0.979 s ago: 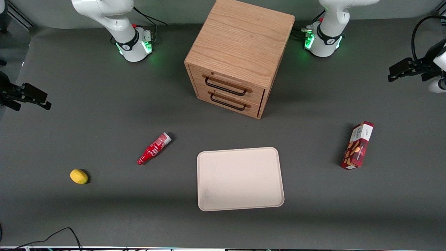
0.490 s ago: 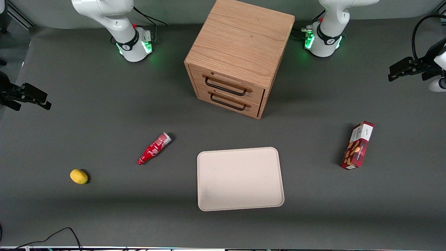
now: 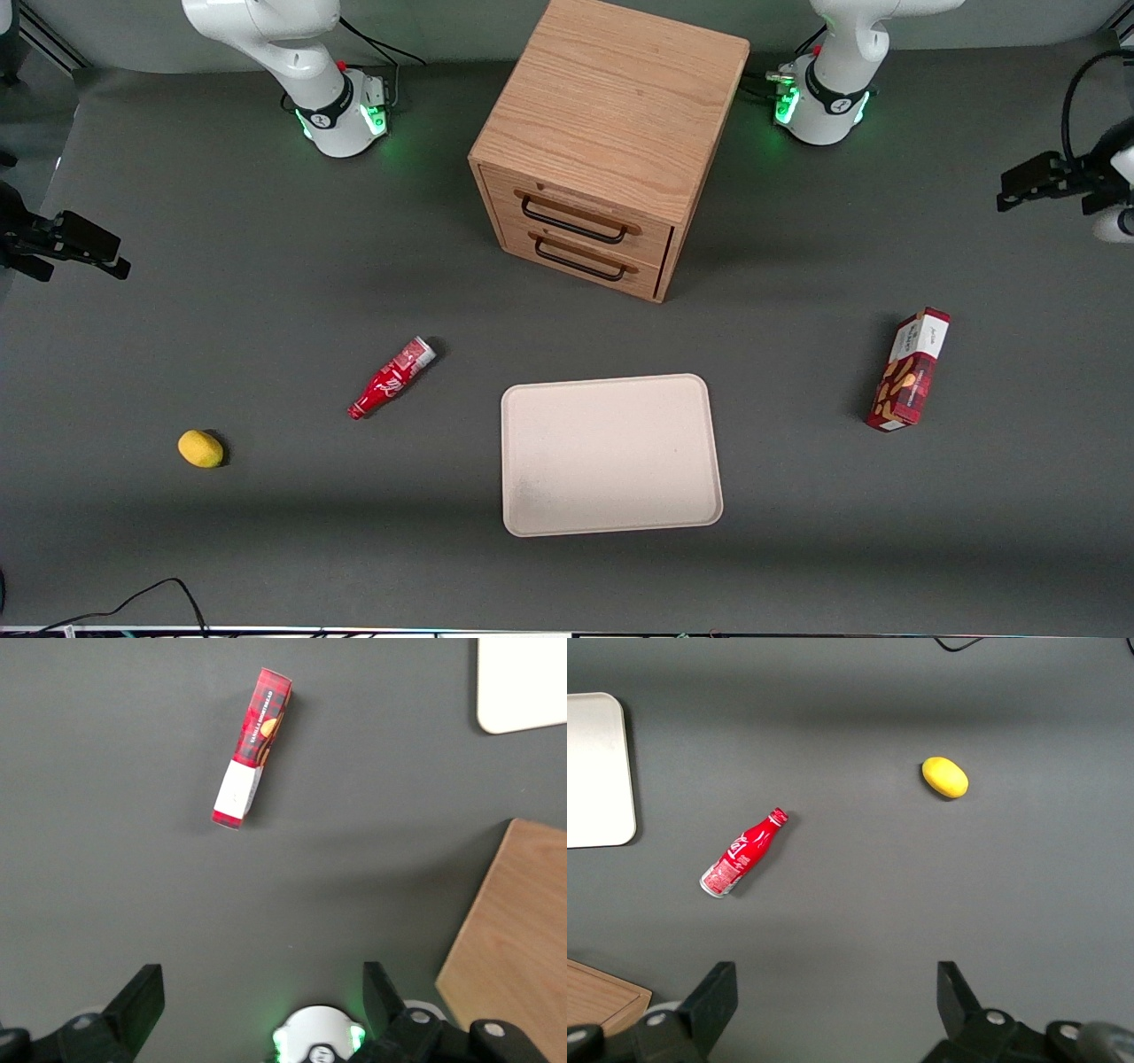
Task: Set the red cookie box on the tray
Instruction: 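Move the open left gripper down onto the red plaid cookie box, then close the left gripper on the cookie box's end, then lift the cookie box upright and carry it over the white tray, then lower the cookie box onto the tray's edge and release it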
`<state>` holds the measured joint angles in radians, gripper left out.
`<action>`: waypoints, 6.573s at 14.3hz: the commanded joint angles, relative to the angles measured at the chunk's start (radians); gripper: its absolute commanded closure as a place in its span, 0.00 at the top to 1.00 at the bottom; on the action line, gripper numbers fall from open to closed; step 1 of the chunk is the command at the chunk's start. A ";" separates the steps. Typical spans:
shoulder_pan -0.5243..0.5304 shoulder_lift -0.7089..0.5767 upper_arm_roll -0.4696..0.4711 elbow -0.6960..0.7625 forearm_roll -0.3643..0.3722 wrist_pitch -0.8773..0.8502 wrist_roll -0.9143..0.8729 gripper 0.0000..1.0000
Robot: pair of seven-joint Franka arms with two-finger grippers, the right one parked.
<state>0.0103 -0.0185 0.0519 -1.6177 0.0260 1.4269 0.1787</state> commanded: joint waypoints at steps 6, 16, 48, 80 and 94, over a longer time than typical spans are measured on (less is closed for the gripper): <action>0.002 0.196 0.080 -0.258 -0.011 0.423 0.363 1.00; -0.006 0.420 0.060 -0.311 -0.084 0.745 0.409 1.00; -0.003 0.350 -0.245 0.449 -0.129 -0.191 -0.314 0.00; -0.096 0.868 -0.555 0.271 0.439 0.757 -0.956 0.00; -0.084 0.815 -0.563 0.251 0.445 0.677 -0.995 1.00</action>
<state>-0.0729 0.8571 -0.5077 -1.3547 0.4614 2.1873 -0.7653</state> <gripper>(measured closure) 0.000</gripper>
